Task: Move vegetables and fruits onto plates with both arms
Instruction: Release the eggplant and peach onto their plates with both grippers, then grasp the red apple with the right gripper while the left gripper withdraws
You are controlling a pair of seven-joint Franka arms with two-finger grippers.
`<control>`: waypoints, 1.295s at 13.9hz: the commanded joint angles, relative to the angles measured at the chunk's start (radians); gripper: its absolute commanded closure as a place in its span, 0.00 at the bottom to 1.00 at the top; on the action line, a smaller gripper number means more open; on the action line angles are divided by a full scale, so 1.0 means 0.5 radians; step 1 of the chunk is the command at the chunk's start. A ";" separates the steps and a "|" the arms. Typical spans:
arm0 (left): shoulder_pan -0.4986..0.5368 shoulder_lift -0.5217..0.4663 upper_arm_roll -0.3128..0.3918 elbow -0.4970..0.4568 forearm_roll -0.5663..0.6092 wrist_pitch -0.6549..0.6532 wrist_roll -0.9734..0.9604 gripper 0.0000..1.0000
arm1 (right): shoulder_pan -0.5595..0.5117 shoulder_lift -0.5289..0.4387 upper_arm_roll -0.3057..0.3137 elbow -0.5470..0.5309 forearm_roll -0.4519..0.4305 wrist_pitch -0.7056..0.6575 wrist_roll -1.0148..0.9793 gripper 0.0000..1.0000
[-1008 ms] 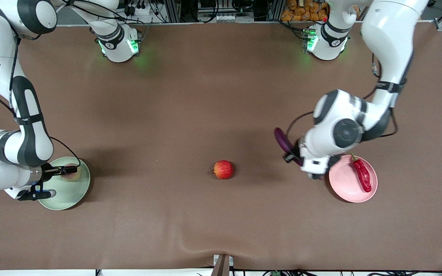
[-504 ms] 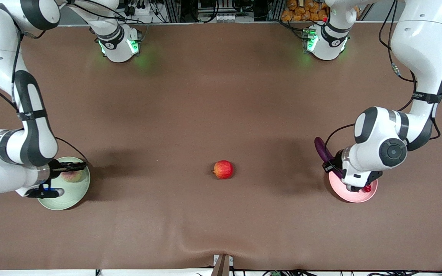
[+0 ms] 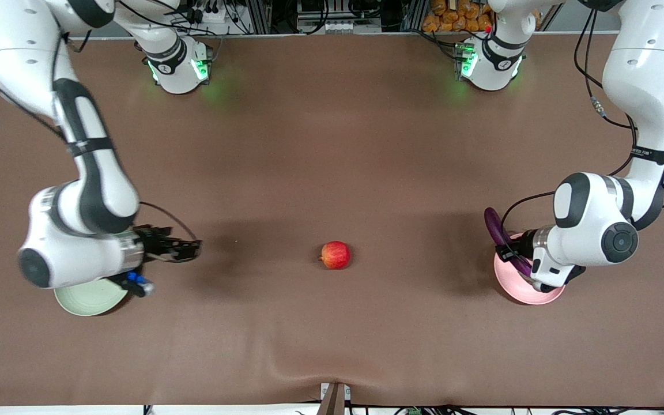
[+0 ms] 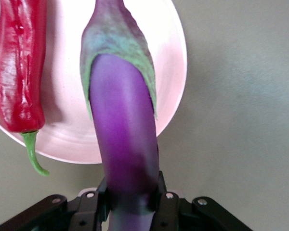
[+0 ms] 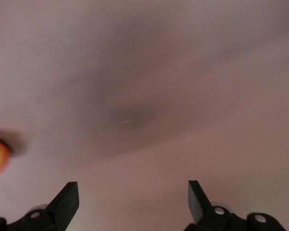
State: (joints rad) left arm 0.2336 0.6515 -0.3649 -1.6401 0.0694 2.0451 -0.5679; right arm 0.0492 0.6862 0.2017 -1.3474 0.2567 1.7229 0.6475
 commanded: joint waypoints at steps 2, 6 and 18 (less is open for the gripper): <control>0.094 0.022 -0.025 0.044 -0.077 -0.062 0.175 1.00 | 0.297 0.035 -0.017 -0.036 0.088 0.422 0.682 0.00; 0.152 0.099 -0.022 0.123 -0.234 -0.099 0.341 1.00 | 0.533 0.173 -0.020 -0.048 0.358 0.967 1.106 0.00; 0.214 0.225 -0.022 0.264 -0.274 -0.093 0.476 0.21 | 0.865 0.447 -0.041 -0.026 0.337 1.701 1.570 0.00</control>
State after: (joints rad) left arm 0.3172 0.7592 -0.3654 -1.5454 -0.0410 2.0221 -0.3530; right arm 0.4502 0.8777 0.1969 -1.3809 0.4116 2.5167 1.4067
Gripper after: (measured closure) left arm 0.599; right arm 0.000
